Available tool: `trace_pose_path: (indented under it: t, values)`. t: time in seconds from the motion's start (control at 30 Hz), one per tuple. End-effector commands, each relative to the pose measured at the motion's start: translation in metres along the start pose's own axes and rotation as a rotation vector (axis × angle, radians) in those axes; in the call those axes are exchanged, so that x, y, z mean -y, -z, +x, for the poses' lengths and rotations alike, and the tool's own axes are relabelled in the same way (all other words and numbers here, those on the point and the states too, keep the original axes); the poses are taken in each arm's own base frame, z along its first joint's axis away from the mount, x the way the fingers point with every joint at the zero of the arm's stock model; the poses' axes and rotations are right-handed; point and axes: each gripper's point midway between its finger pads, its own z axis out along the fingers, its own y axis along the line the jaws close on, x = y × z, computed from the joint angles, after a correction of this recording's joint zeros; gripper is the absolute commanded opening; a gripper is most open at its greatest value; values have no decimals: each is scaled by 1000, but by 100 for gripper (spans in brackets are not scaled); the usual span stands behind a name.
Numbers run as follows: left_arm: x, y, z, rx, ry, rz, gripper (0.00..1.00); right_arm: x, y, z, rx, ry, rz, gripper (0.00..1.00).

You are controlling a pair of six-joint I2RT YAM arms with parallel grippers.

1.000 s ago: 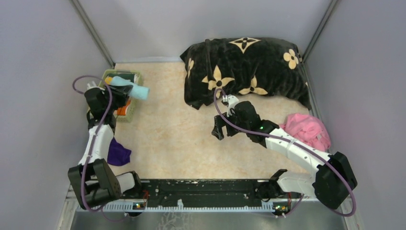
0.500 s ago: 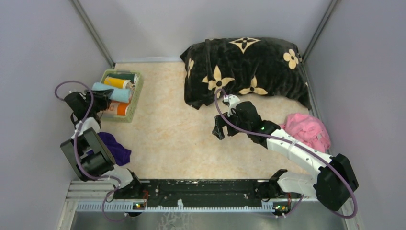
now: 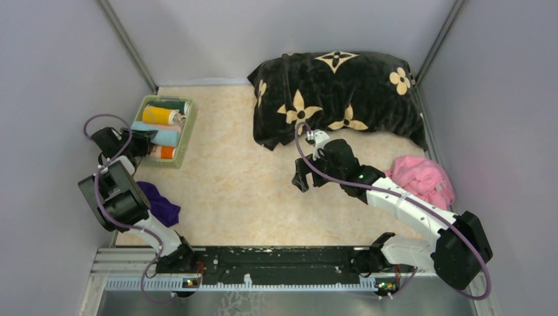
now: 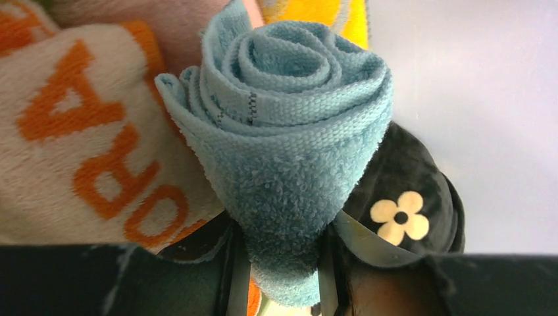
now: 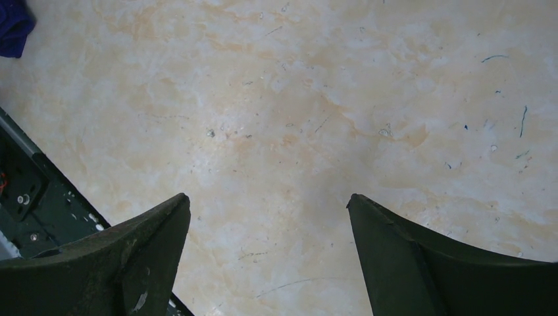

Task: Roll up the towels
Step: Place the towel in the bin.

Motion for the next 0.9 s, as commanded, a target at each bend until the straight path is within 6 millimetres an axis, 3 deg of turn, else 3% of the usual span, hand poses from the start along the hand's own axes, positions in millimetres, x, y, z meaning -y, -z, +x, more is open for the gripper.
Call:
trace_pose_path:
  t: [0.0,0.23,0.47,0.6,0.87]
  values:
    - [-34,3,-14,56,-43,-170,41,3,1,-11,47,16,11,89]
    - [-69,-3,-13,5,-17,-354,46,4,1,-12,54,17,15,89]
    - [-80,-11,-12,-19,-41,-382,57,3,1,-12,62,15,7,89]
    - [-66,-10,-17,-25,-56,-356,66,3,3,-13,63,14,12,89]
    - [-22,12,-45,67,-106,-328,77,0,6,-16,78,17,-2,89]
